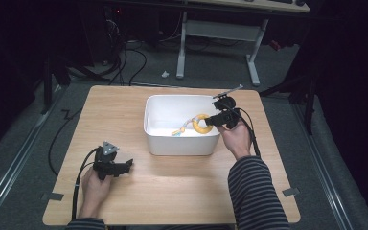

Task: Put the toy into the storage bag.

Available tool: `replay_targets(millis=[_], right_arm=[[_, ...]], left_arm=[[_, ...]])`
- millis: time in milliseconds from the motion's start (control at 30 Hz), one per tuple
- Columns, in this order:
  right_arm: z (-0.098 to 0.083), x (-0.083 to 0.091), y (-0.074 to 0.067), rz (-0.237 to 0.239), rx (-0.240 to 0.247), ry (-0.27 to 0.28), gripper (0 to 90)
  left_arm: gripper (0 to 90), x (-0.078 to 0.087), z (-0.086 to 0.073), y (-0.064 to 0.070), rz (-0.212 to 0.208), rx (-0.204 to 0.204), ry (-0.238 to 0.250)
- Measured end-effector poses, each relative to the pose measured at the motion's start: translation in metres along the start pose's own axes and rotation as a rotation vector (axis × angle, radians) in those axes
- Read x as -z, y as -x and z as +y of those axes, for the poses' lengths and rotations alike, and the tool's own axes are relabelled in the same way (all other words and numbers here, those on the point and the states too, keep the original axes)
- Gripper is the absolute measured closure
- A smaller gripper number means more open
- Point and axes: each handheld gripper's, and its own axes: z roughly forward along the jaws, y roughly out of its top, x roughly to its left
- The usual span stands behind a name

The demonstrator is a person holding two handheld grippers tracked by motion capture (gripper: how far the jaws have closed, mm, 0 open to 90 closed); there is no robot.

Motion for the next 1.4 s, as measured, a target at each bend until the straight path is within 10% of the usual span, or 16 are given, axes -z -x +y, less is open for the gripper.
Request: replay_targets(millis=[633, 867, 1400], right_arm=[[-0.005, -0.007, -0.008, 0.006, 0.051, -0.067, 67.9], [-0.009, 0.013, -0.013, -0.003, 0.095, 0.012, 45.4], [-0.054, 0.076, 0.024, -0.028, 0.030, 0.206, 43.0]], left_arm=[[14.3, 0.000, 0.000, 0.000, 0.001, -0.001, 0.000], [14.1, 0.000, 0.000, 0.000, 0.002, 0.000, -0.001], [14.1, 0.000, 0.000, 0.000, 0.002, 0.000, -0.001]])
